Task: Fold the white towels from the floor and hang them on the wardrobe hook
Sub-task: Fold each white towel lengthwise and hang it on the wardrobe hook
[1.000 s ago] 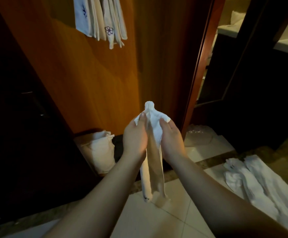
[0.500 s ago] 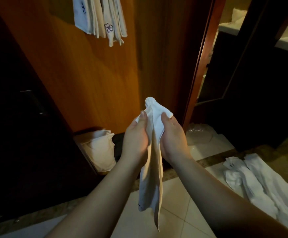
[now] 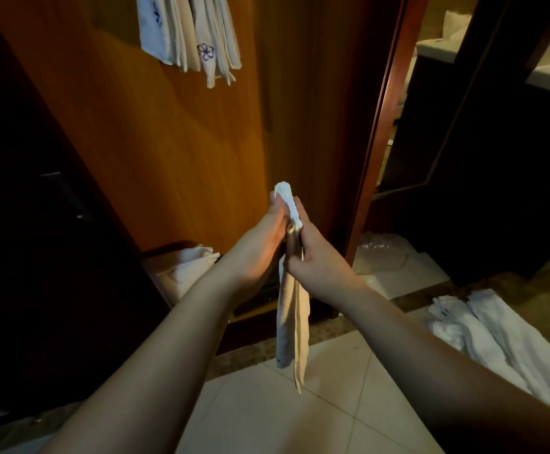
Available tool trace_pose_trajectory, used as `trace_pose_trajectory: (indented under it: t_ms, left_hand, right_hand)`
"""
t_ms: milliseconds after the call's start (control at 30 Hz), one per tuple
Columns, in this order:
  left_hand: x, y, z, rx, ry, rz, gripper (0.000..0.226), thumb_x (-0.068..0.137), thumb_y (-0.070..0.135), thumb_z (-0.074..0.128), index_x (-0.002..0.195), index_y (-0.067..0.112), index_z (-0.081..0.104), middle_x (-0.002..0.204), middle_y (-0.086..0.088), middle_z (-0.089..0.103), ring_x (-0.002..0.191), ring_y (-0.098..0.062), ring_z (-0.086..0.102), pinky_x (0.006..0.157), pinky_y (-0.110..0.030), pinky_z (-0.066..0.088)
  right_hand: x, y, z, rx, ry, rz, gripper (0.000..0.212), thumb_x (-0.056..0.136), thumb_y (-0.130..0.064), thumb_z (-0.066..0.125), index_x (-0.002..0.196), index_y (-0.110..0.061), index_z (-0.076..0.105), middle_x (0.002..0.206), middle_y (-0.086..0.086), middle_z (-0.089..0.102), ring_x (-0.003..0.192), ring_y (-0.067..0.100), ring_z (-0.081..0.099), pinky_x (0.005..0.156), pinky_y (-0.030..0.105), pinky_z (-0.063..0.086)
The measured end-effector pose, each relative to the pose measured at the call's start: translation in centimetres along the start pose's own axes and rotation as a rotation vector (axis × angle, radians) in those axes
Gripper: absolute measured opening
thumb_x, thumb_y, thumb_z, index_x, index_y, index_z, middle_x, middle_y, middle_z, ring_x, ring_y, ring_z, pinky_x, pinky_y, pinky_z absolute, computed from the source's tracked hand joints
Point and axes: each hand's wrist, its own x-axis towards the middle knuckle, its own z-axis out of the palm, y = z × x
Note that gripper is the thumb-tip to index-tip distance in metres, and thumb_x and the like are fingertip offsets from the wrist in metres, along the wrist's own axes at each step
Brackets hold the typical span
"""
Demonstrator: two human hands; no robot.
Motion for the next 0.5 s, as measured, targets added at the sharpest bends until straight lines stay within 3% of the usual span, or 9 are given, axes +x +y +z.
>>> trace_pose_trajectory:
  t_ms: [100, 167, 233, 300, 367, 433, 467, 500]
  left_hand:
    - [0.3, 0.6, -0.3, 0.056, -0.071, -0.040, 0.097, 0.080, 0.077, 0.022, 0.160, 0.024, 0.019, 0.166, -0.004, 0.024, 0.148, -0.012, 0.024, 0.109, -0.024, 0.024]
    - [0.4, 1.0, -0.3, 0.089, -0.091, -0.080, 0.100, 0.077, 0.080, 0.023, 0.160, 0.023, 0.021, 0.166, -0.005, 0.023, 0.152, -0.018, 0.020, 0.121, -0.034, 0.017]
    - [0.4, 1.5, -0.6, 0.170, -0.090, -0.078, 0.101, 0.077, 0.081, 0.020, 0.160, 0.023, 0.022, 0.168, -0.005, 0.019, 0.155, -0.021, 0.012, 0.119, -0.036, 0.005]
    - [0.5, 1.9, -1.3, 0.252, -0.058, -0.063, 0.098, 0.078, 0.079, 0.015, 0.157, 0.023, 0.031, 0.166, -0.003, 0.023, 0.154, -0.021, 0.014, 0.115, -0.035, 0.008]
    - [0.5, 1.9, -2.0, 0.290, 0.065, -0.058, 0.085, 0.083, 0.076, 0.018, 0.143, 0.027, 0.053, 0.153, -0.002, 0.048, 0.147, -0.022, 0.033, 0.115, -0.039, 0.019]
    - [0.9, 1.4, -2.5, 0.268, 0.265, 0.008, 0.051, 0.097, 0.064, 0.034, 0.120, 0.032, 0.066, 0.122, 0.009, 0.066, 0.132, -0.019, 0.050, 0.103, -0.033, 0.036]
    - [1.1, 0.9, -2.7, 0.271, 0.357, 0.056, 0.036, 0.099, 0.056, 0.044, 0.118, 0.033, 0.065, 0.116, 0.014, 0.063, 0.128, -0.017, 0.053, 0.095, -0.028, 0.040]
    - [1.3, 0.5, -3.0, 0.282, 0.399, 0.089, 0.035, 0.098, 0.051, 0.054, 0.125, 0.031, 0.060, 0.120, 0.015, 0.059, 0.127, -0.015, 0.052, 0.089, -0.025, 0.042]
  right_hand:
    - [0.1, -0.1, 0.8, -0.098, 0.089, -0.032, 0.094, 0.099, -0.018, 0.060, 0.161, -0.037, -0.007, 0.168, -0.006, 0.019, 0.134, -0.002, 0.044, 0.094, 0.004, 0.033]
    - [0.1, -0.2, 1.2, -0.091, 0.151, -0.026, 0.087, 0.102, -0.014, 0.056, 0.162, -0.036, -0.003, 0.166, -0.008, 0.023, 0.129, -0.005, 0.039, 0.098, 0.013, 0.037]
    - [0.0, -0.2, 1.2, -0.052, 0.205, -0.015, 0.075, 0.105, -0.012, 0.049, 0.162, -0.033, 0.005, 0.160, -0.012, 0.035, 0.122, -0.014, 0.035, 0.105, 0.014, 0.036]
    - [0.1, -0.1, 0.7, -0.009, 0.222, -0.017, 0.064, 0.107, -0.017, 0.044, 0.162, -0.032, 0.015, 0.143, -0.018, 0.048, 0.111, -0.022, 0.044, 0.094, 0.002, 0.037]
    - [0.5, 0.0, -0.3, 0.028, 0.214, -0.013, 0.056, 0.108, -0.026, 0.043, 0.159, -0.036, 0.023, 0.139, -0.013, 0.056, 0.102, -0.016, 0.053, 0.075, -0.003, 0.038]
    - [1.0, -0.1, -1.6, 0.049, 0.220, -0.019, 0.050, 0.107, -0.037, 0.045, 0.155, -0.043, 0.030, 0.132, -0.005, 0.064, 0.090, -0.004, 0.061, 0.064, 0.002, 0.041]
    - [1.2, -0.4, -2.2, 0.071, 0.224, -0.030, 0.048, 0.106, -0.042, 0.047, 0.152, -0.046, 0.035, 0.126, -0.012, 0.066, 0.089, -0.006, 0.062, 0.064, 0.002, 0.042]
    - [1.5, -0.8, -2.9, 0.104, 0.221, -0.044, 0.044, 0.104, -0.045, 0.048, 0.148, -0.049, 0.040, 0.120, -0.023, 0.067, 0.090, -0.009, 0.063, 0.065, 0.003, 0.044]
